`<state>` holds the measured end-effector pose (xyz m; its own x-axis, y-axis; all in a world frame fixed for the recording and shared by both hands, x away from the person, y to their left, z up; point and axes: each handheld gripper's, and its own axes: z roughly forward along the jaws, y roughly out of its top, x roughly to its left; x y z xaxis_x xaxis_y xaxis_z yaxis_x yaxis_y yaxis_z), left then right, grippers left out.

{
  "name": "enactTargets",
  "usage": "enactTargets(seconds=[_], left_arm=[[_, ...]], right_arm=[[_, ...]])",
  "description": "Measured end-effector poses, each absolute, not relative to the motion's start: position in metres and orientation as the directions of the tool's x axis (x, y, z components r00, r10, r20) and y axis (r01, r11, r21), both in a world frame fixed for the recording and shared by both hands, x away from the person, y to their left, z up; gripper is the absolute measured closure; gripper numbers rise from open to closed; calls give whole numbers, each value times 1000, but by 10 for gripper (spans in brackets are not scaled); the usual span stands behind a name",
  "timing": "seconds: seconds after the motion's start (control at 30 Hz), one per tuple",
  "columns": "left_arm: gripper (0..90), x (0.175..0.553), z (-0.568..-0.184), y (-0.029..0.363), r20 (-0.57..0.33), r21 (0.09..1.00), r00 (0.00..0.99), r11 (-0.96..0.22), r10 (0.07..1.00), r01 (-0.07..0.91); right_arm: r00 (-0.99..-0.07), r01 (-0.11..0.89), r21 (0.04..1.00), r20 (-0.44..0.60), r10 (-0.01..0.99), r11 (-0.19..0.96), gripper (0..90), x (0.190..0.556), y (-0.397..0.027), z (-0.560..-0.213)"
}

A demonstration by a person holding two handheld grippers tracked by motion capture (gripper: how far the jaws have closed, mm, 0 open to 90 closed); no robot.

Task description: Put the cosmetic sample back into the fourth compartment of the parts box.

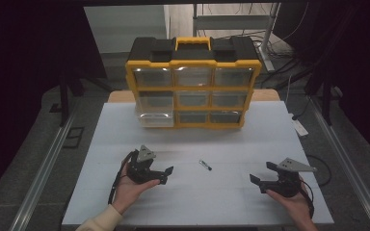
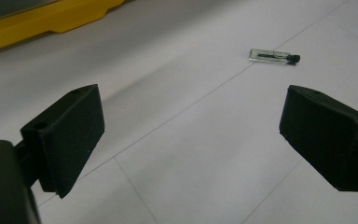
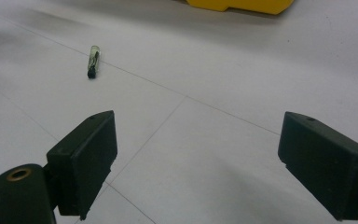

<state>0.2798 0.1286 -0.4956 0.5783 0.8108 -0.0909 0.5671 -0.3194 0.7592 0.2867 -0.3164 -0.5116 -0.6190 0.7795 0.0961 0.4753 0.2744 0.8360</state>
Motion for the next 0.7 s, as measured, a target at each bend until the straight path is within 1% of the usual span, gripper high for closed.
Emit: enactTargets(seconds=[0.17, 0.3, 0.7], left_arm=[[73, 282, -496, 123, -96, 756, 580, -320, 809, 571], [73, 288, -495, 114, -129, 755, 580, -299, 805, 584], [73, 302, -490, 87, -128, 750, 600, -319, 790, 580]], right_arm=[[-619, 475, 836, 94, 780, 275, 125, 287, -316, -512], [-618, 478, 834, 98, 780, 274, 125, 287, -317, -512], [-615, 478, 835, 98, 783, 271, 126, 287, -319, -512]])
